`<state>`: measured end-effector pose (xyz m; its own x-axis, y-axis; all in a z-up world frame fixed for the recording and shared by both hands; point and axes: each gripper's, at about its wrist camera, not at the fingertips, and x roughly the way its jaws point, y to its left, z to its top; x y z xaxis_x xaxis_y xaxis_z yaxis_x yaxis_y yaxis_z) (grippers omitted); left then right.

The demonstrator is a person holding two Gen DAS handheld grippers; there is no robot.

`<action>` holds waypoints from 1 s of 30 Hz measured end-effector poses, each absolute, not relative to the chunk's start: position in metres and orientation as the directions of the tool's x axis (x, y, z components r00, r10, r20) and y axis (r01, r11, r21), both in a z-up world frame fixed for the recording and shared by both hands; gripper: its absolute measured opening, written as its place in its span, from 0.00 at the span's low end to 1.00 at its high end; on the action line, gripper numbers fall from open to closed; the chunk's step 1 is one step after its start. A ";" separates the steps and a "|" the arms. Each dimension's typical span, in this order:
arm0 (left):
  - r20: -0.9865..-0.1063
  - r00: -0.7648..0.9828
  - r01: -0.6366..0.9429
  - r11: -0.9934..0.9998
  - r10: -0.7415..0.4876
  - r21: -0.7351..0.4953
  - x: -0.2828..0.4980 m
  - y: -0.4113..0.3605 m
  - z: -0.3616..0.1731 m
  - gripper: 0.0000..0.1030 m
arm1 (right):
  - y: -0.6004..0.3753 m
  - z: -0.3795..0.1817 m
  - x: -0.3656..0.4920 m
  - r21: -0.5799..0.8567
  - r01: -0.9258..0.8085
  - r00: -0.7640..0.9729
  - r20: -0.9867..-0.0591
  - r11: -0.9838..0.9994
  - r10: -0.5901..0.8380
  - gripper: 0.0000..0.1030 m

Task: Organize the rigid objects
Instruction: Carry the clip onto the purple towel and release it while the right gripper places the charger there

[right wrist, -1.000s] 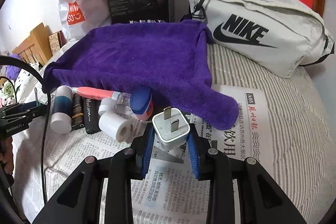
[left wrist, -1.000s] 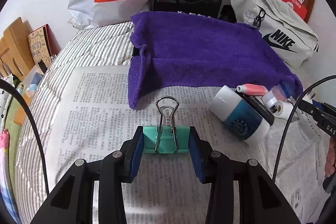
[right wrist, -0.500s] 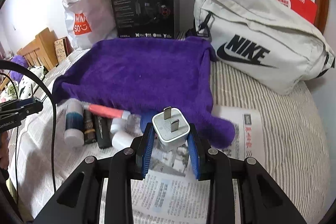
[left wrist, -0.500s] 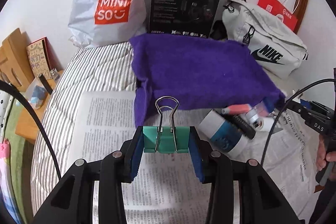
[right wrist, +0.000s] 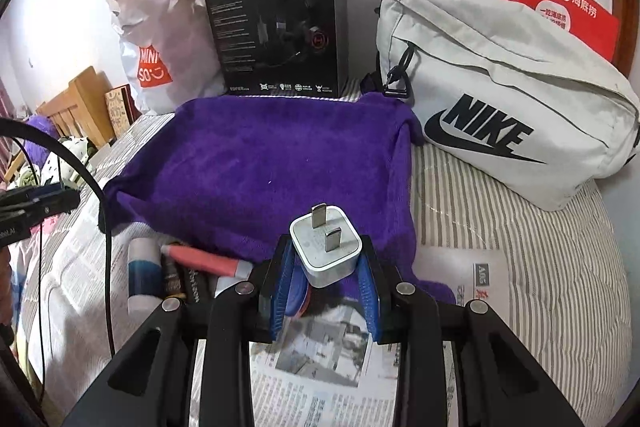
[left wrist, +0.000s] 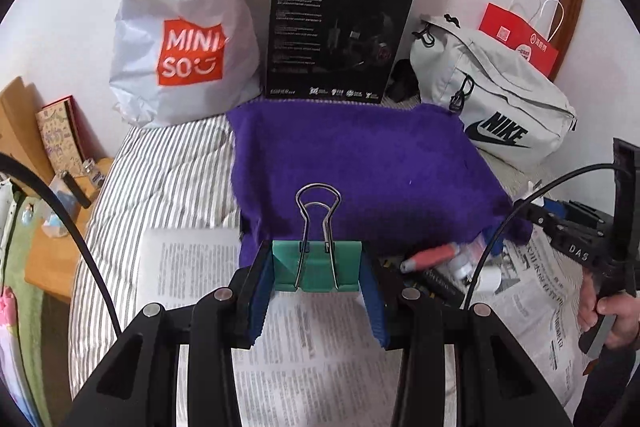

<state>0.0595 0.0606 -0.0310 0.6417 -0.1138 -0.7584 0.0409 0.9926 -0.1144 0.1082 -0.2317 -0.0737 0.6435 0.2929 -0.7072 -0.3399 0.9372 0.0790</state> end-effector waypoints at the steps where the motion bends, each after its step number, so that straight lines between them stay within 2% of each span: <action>1: -0.761 0.639 0.043 0.993 -0.112 -0.110 0.065 0.060 -0.029 0.38 | -0.232 -0.073 0.111 0.084 -0.340 0.642 -0.707 0.937 0.296 0.30; 6: -0.758 0.645 0.042 0.995 -0.096 -0.091 0.091 0.059 -0.024 0.38 | -0.234 -0.070 0.132 0.111 -0.331 0.635 -0.709 0.937 0.309 0.30; 13: -0.750 0.649 0.049 0.991 -0.129 -0.128 0.128 0.063 -0.025 0.38 | -0.228 -0.061 0.164 0.106 -0.330 0.642 -0.703 0.938 0.305 0.30; 19: -0.751 0.637 0.046 0.981 -0.174 -0.188 0.159 0.068 -0.037 0.38 | -0.216 -0.059 0.191 0.094 -0.346 0.639 -0.705 0.934 0.308 0.30; 30: -0.790 0.590 0.033 0.982 -0.170 -0.187 0.208 0.070 -0.068 0.38 | -0.193 -0.083 0.236 0.070 -0.345 0.600 -0.750 0.936 0.278 0.30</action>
<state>0.2078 0.0697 -0.0681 0.5896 -0.1701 -0.7896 0.0335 0.9819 -0.1865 0.2360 -0.1931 -0.0828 0.6000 0.2778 -0.7502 -0.3454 0.9358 0.0703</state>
